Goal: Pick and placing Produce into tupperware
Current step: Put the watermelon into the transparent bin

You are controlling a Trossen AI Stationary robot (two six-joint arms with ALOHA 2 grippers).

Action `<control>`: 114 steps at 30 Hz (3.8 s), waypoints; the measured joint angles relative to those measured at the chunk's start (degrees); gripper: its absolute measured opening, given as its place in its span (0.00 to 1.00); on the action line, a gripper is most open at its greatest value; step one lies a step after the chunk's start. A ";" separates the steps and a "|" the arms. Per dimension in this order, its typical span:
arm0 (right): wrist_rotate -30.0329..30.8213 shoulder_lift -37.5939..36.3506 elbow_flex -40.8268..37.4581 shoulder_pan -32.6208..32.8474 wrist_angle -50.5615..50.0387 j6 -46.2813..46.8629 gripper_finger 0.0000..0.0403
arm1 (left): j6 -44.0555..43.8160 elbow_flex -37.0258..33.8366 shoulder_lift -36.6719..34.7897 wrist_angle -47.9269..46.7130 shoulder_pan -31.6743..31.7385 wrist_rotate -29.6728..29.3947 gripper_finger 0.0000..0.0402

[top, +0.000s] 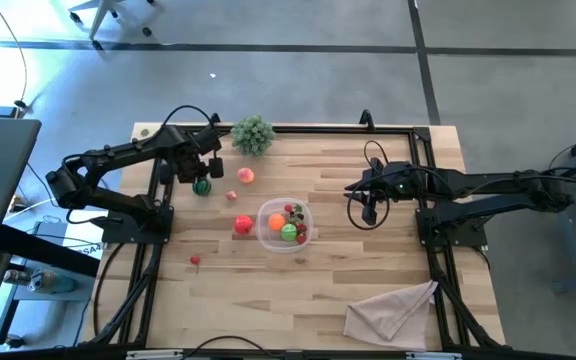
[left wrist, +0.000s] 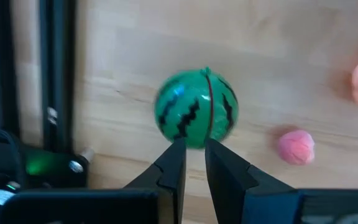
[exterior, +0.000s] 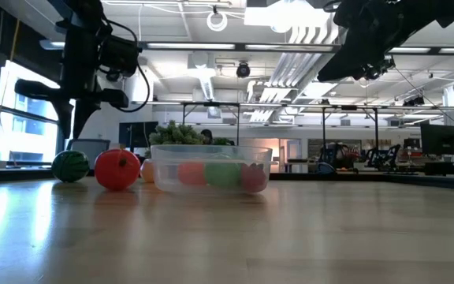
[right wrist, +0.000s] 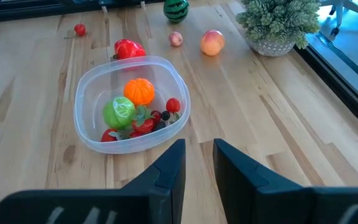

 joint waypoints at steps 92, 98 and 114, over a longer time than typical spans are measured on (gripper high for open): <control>0.02 -0.01 0.00 -0.01 0.00 0.00 0.18 | 2.28 -11.50 6.08 19.89 0.00 -3.47 0.96; 0.02 -0.01 0.00 -0.01 0.00 0.00 0.18 | 3.57 -11.50 6.08 19.91 0.00 -3.47 0.96; 0.02 -0.01 0.00 -0.01 0.00 0.00 0.18 | 6.99 -11.47 6.08 19.63 0.00 -2.55 0.82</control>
